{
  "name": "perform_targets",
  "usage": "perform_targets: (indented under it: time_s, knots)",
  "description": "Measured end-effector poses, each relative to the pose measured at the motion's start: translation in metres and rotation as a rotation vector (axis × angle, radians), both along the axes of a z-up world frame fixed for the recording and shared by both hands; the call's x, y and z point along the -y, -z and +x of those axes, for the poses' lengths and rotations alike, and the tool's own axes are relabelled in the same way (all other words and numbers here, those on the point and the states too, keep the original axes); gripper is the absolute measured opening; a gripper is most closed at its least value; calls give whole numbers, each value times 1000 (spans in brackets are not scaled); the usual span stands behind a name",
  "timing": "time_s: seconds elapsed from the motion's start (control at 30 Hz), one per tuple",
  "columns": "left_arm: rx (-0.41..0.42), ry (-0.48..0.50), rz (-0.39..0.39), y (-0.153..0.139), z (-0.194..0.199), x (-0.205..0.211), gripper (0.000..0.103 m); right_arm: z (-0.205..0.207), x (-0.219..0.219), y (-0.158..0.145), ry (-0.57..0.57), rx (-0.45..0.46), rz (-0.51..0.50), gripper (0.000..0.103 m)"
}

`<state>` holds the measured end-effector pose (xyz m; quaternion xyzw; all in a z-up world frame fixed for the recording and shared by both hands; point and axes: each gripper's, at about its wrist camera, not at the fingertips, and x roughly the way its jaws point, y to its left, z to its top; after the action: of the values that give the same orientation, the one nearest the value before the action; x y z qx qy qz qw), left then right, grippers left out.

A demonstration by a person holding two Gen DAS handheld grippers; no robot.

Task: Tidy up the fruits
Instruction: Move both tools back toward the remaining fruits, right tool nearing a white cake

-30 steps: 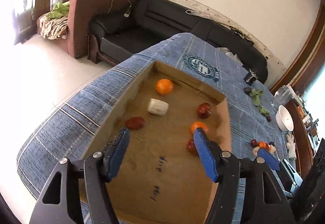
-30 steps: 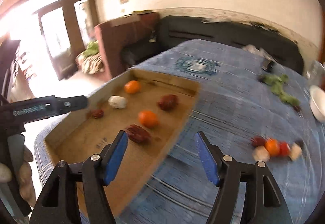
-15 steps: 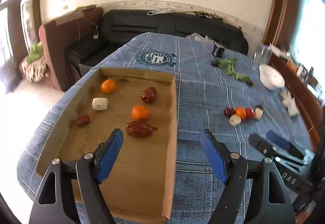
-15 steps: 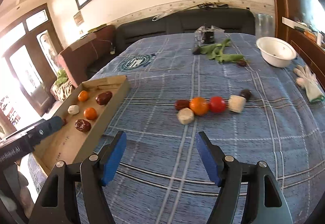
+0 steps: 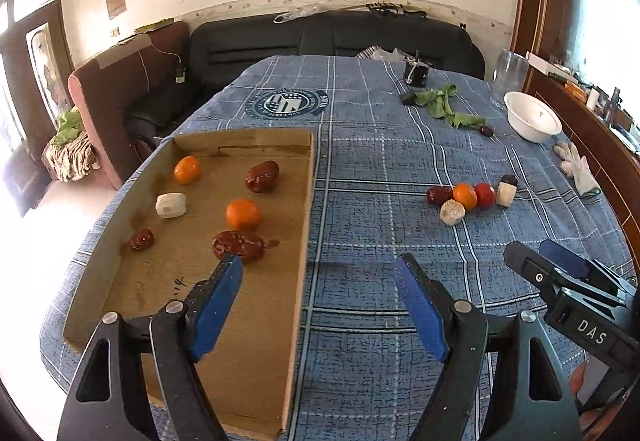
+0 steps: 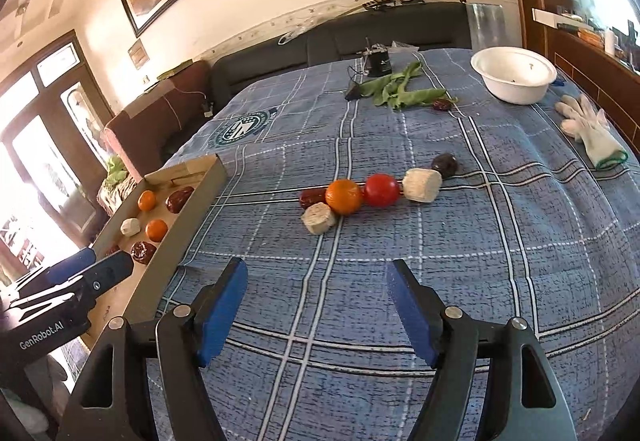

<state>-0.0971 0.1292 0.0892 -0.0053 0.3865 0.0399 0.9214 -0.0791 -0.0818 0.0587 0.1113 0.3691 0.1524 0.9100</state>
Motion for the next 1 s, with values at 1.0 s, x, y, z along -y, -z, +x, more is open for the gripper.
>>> perform_targets:
  time_s: [1.0]
  knots:
    - [-95, 152, -108, 28, 51, 38, 78, 112, 75, 14, 144, -156, 17, 64]
